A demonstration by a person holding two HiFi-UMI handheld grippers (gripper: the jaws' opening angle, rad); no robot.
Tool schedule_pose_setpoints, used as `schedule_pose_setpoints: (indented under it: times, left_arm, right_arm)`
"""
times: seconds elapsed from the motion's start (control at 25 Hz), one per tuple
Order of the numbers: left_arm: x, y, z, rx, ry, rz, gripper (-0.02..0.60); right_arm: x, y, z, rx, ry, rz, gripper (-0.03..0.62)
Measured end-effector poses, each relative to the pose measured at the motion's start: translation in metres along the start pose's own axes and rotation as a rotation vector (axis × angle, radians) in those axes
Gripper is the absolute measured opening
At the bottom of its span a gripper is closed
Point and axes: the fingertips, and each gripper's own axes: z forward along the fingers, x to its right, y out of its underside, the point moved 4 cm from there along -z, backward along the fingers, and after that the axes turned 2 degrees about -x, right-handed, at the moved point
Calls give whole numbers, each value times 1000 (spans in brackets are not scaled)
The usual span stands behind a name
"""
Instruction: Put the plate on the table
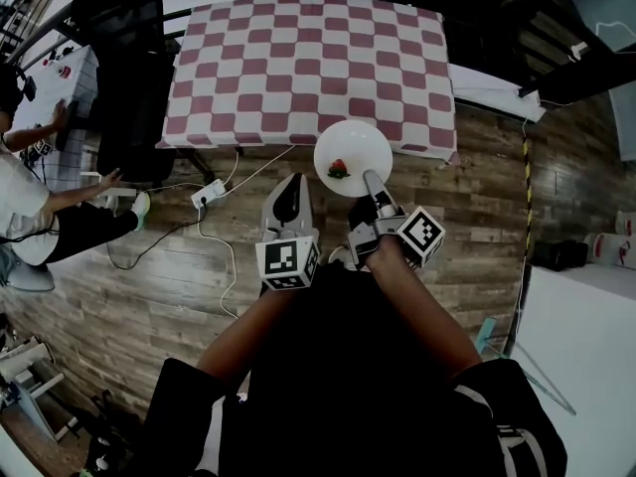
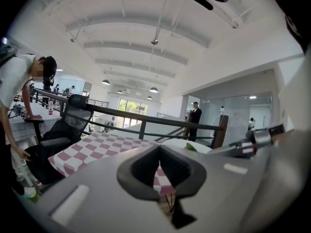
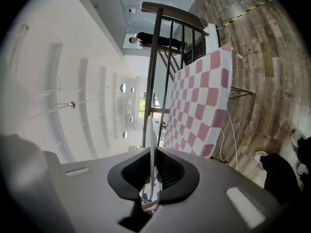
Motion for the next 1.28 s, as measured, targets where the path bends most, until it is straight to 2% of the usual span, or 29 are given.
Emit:
schedule_pose_setpoints:
  times: [0.32, 0.44, 0.56, 0.76, 1.12, 1.28]
  left_arm:
    - [-22, -13, 29, -7, 4, -1, 9]
    - [-35, -20, 41, -3, 3, -4, 9]
    - [-50, -26, 54, -1, 4, -9, 9]
    - [-75, -33, 75, -13, 30, -7, 9]
    - [-116, -44, 109, -43, 85, -7, 9]
    - [-135, -52, 123, -41, 97, -3, 9]
  right_arm:
    - [-11, -8, 36, 18, -6, 14, 17]
    - [-14, -7, 52, 21, 16, 7, 17]
    - [-19, -4, 71, 22, -1, 7, 17]
    - [-27, -2, 100, 36, 40, -26, 17]
    - [-37, 10, 154, 77, 42, 5, 17]
    - [-44, 11, 173, 100, 69, 5, 17]
